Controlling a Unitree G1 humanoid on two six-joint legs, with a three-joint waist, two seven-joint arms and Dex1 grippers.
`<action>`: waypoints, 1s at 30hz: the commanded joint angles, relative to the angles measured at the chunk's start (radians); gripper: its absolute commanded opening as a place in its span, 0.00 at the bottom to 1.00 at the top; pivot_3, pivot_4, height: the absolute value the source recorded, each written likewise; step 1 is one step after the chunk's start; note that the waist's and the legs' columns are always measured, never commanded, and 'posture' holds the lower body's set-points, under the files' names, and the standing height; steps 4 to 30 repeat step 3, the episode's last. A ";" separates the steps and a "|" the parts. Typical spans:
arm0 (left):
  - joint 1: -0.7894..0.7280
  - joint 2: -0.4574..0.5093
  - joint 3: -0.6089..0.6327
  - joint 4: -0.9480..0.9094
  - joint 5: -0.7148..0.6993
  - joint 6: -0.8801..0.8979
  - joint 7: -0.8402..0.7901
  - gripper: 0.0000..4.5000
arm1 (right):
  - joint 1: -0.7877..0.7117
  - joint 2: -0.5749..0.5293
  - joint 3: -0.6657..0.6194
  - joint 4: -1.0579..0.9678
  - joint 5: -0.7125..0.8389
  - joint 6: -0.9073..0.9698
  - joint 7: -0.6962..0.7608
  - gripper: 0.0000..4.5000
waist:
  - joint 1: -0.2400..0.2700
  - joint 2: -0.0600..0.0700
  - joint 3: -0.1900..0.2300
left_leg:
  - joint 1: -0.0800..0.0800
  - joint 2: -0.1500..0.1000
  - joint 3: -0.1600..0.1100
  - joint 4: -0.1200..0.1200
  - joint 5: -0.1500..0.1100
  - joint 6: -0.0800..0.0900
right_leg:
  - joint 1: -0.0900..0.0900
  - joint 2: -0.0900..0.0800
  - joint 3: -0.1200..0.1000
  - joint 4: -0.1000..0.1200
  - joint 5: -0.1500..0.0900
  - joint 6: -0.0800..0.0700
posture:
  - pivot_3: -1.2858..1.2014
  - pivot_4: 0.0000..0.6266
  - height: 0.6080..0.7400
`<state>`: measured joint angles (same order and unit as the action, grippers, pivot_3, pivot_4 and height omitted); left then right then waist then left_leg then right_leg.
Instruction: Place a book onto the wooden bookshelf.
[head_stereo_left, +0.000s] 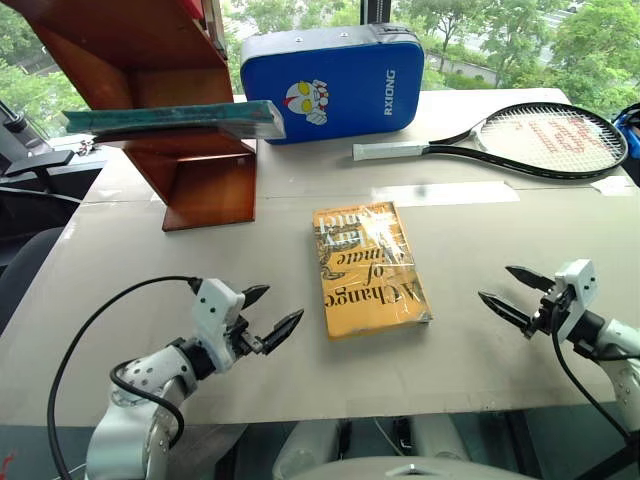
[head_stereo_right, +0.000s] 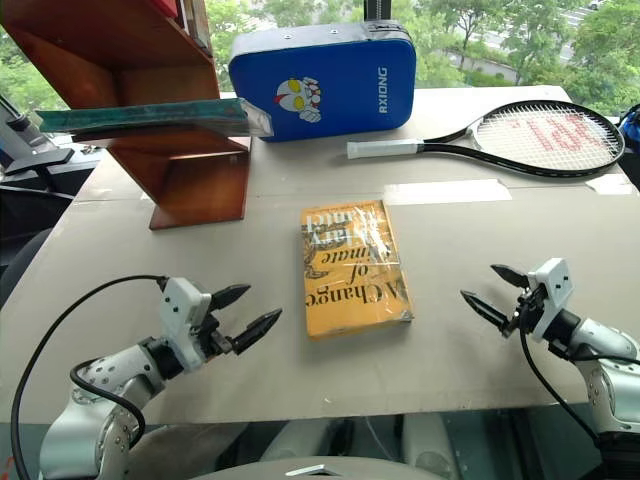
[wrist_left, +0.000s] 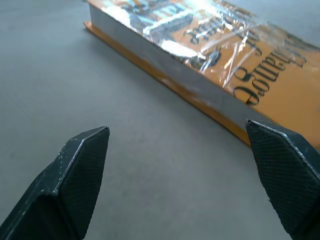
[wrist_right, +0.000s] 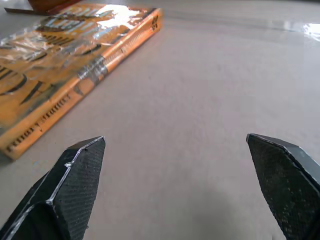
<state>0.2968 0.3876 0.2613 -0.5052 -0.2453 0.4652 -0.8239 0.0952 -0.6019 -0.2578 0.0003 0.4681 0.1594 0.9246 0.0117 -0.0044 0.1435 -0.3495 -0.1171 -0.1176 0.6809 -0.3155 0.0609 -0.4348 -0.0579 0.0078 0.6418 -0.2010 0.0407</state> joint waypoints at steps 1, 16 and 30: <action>0.058 0.019 -0.023 0.046 0.047 -0.158 0.016 1.00 | 0.020 -0.007 -0.044 0.000 -0.025 -0.084 -0.002 1.00 | 0.001 0.000 0.000 | 0.003 0.000 0.000 -0.001 0.000 0.000 | 0.003 0.000 0.000 -0.001 0.000 0.000 | 0.52 0.24 1.00; 0.064 0.029 -0.035 0.080 0.061 -0.221 0.025 1.00 | 0.038 -0.010 -0.045 0.012 -0.034 -0.108 0.004 1.00 | 0.002 0.000 0.000 | 0.005 0.001 0.000 -0.002 0.000 0.000 | 0.005 0.000 0.000 -0.002 0.000 0.000 | 0.52 0.24 1.00; 0.064 0.029 -0.035 0.080 0.061 -0.221 0.025 1.00 | 0.038 -0.010 -0.045 0.012 -0.034 -0.108 0.004 1.00 | 0.002 0.000 0.000 | 0.005 0.001 0.000 -0.002 0.000 0.000 | 0.005 0.000 0.000 -0.002 0.000 0.000 | 0.52 0.24 1.00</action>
